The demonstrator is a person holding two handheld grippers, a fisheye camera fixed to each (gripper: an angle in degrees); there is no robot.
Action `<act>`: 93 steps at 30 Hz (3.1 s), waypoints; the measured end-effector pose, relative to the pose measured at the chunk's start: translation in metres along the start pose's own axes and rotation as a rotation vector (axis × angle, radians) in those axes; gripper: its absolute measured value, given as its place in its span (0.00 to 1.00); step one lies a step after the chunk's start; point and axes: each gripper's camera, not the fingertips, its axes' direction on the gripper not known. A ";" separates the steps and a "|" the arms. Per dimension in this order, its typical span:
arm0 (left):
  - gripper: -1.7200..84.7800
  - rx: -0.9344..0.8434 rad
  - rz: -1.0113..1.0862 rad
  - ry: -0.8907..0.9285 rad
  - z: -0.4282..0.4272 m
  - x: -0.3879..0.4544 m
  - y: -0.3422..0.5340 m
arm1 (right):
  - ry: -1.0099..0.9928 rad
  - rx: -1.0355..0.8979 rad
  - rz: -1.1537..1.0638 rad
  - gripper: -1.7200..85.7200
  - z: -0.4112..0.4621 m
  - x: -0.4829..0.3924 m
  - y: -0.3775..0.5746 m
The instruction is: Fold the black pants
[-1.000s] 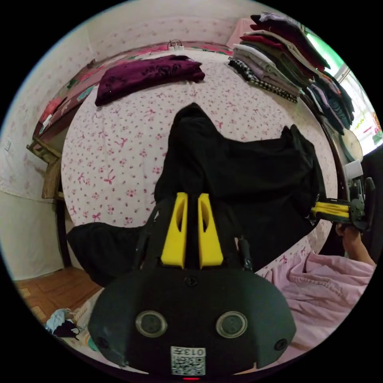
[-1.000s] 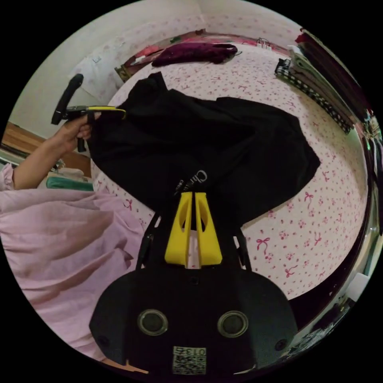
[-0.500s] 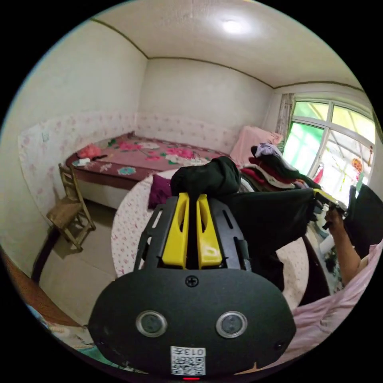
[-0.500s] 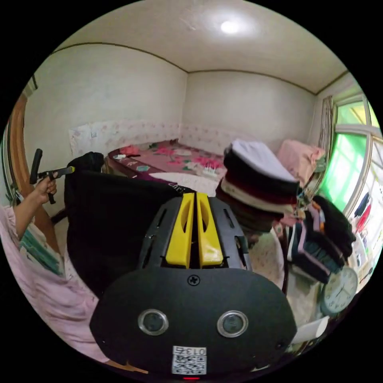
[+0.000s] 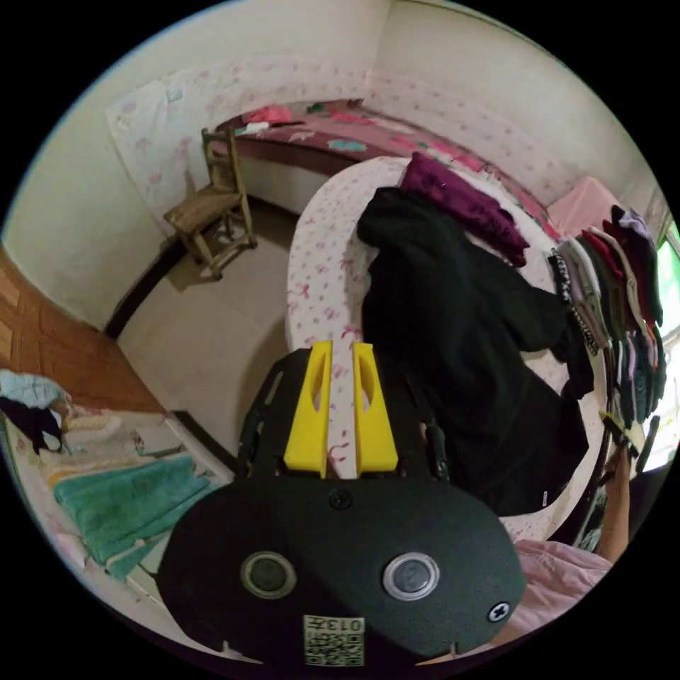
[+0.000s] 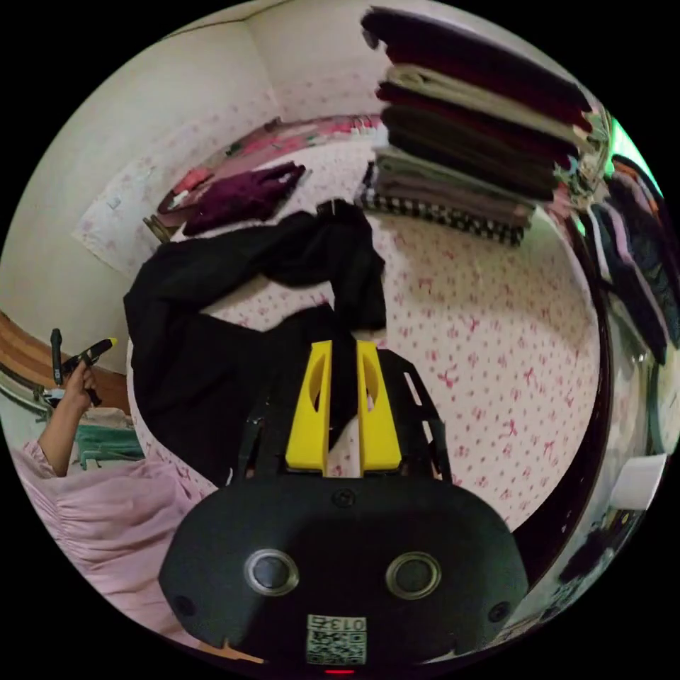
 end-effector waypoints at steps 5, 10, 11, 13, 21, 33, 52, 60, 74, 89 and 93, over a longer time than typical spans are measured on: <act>0.13 -0.029 -0.013 0.083 0.017 -0.010 -0.004 | 0.010 -0.099 0.128 0.16 0.043 0.029 0.036; 0.15 -0.109 0.050 0.138 0.043 0.010 -0.028 | 0.103 -0.112 0.095 0.14 0.056 0.024 0.038; 0.15 -0.123 0.051 0.139 0.045 0.013 -0.029 | 0.137 -0.124 0.087 0.13 0.058 0.022 0.039; 0.11 -0.132 0.132 0.099 0.048 0.029 -0.032 | 0.147 -0.138 0.054 0.10 0.058 0.022 0.043; 0.03 -0.007 0.180 0.134 0.008 0.027 -0.036 | 0.106 0.025 0.033 0.05 -0.026 0.057 0.070; 0.03 0.160 0.142 0.131 -0.091 -0.046 0.021 | 0.057 0.151 0.335 0.04 -0.103 0.164 0.217; 0.06 -0.075 0.048 0.212 -0.016 -0.083 0.061 | 0.137 -0.037 0.496 0.08 -0.072 0.212 0.291; 0.11 0.095 -0.125 0.207 -0.026 -0.129 0.018 | 0.267 0.075 0.540 0.10 -0.101 0.207 0.277; 0.04 0.043 -0.021 0.066 -0.007 -0.096 -0.048 | 0.067 0.017 0.042 0.10 0.005 0.085 0.077; 0.17 0.060 0.086 0.076 0.029 -0.022 -0.161 | 0.069 -0.052 -0.048 0.15 0.069 0.078 -0.065; 0.14 -0.124 0.160 0.074 0.081 0.024 -0.209 | 0.091 -0.134 -0.085 0.09 0.086 0.077 -0.088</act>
